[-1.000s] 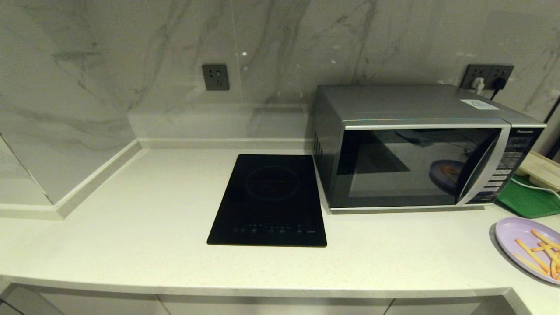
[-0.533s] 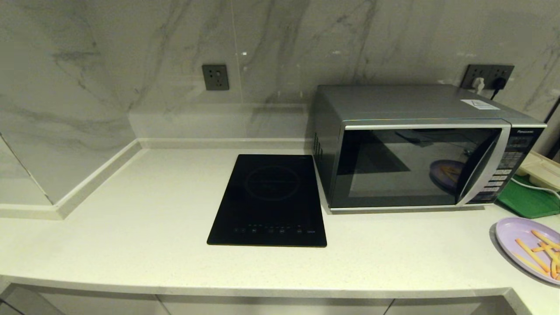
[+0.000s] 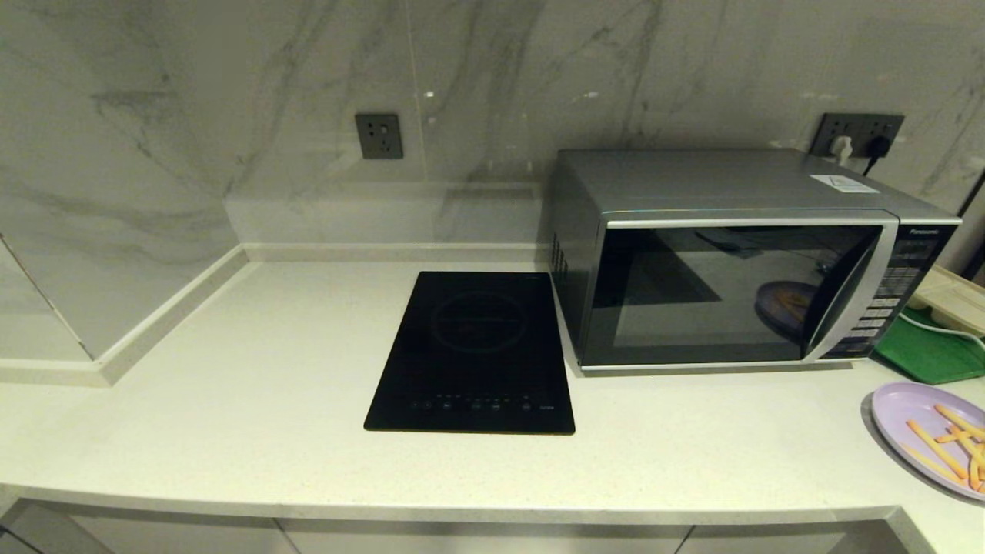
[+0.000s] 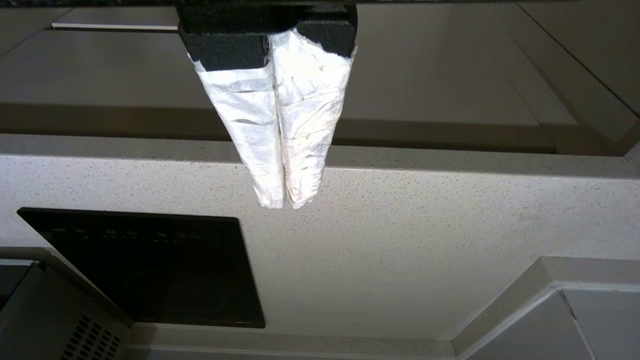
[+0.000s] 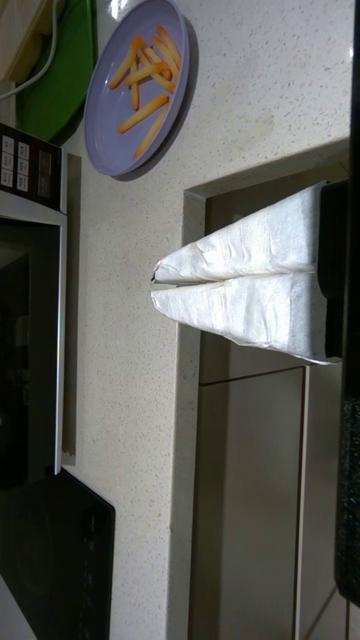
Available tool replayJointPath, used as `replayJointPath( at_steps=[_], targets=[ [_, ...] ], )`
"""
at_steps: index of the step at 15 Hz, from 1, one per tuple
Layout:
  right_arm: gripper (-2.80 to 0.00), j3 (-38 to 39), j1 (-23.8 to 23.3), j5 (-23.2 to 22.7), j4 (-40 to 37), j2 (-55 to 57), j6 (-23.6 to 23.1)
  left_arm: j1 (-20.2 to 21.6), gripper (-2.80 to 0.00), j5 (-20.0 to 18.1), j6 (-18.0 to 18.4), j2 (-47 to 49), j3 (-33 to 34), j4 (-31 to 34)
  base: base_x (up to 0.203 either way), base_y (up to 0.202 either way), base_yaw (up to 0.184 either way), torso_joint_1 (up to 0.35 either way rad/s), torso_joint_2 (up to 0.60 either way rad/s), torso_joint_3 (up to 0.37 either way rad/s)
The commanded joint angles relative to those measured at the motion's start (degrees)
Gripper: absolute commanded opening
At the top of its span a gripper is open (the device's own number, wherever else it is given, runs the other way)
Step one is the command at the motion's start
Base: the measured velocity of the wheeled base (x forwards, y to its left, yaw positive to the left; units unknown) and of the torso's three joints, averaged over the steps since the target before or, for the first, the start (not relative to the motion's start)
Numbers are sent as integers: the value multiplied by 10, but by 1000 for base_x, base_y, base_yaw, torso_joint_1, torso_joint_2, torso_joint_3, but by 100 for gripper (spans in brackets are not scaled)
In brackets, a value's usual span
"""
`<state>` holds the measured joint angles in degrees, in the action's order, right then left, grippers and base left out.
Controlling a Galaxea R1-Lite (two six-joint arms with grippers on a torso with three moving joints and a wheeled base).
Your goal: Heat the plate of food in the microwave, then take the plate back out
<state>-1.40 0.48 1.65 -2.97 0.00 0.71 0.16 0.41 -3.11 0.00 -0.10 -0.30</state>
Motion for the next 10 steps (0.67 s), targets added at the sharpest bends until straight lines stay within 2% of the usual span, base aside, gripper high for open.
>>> replayJointPath(
  at_steps=[1,10],
  targets=[
    [-280,1,0,0,0,1,1,0,-280,0,-1,0,0,0,0,0,0,0,0,0],
    [-280,0,0,0,-1,1,4,0,-280,0,-1,0,0,0,0,0,0,0,0,0]
  ],
)
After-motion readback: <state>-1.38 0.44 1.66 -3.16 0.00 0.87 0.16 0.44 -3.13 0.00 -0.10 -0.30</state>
